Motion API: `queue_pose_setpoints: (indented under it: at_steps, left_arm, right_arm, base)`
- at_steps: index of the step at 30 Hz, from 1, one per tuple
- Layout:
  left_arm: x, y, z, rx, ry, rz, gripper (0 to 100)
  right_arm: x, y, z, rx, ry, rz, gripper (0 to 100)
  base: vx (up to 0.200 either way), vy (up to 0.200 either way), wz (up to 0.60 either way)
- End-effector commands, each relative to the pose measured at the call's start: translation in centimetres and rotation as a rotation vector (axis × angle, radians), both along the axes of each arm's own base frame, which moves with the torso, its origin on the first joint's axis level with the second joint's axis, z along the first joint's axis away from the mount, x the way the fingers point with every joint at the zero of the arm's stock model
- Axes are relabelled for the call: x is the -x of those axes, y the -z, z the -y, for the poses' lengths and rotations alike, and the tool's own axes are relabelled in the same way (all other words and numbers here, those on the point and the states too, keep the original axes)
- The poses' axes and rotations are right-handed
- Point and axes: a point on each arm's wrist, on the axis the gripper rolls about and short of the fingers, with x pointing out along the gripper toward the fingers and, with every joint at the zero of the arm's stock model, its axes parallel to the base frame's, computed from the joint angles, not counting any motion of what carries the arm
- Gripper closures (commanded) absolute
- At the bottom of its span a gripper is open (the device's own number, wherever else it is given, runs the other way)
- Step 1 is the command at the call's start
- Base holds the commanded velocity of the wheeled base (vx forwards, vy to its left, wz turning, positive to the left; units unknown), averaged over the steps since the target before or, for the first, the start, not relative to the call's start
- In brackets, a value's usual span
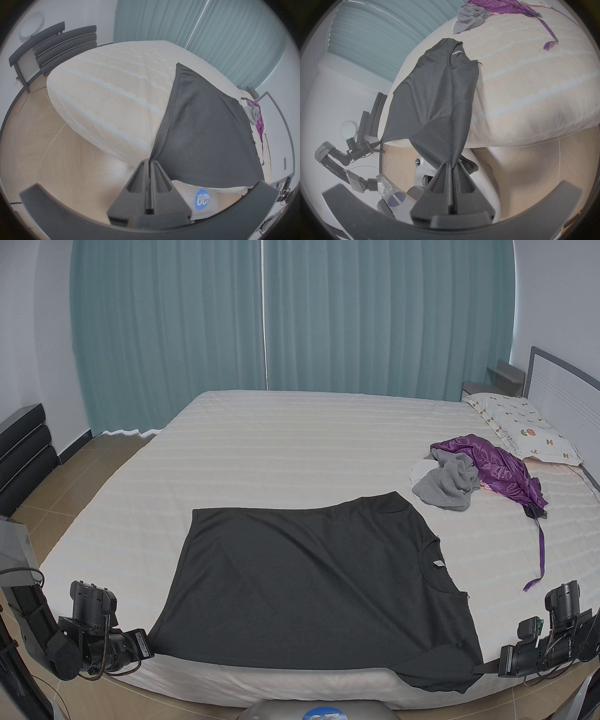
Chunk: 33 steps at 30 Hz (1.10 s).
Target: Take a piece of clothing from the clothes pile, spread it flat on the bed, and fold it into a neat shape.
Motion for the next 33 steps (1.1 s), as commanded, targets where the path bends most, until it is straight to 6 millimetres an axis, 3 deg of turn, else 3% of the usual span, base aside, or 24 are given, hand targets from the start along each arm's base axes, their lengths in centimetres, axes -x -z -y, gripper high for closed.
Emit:
queue_pose_setpoints:
  at_steps: [1, 33]
  left_arm:
    - [0.3, -0.2, 0.0, -0.006, 0.007, 0.001, 100]
    - [2.5, -0.1, -0.3, -0.098, 0.112, -0.045, 100]
  right_arm:
    - [0.7, -0.1, 0.1, 0.004, 0.002, -0.003, 100]
    - [2.6, -1.2, 0.2, 0.058, -0.045, 0.008, 100]
  base:
    - [0.000, 0.000, 0.00]
    - [0.000, 0.000, 0.00]
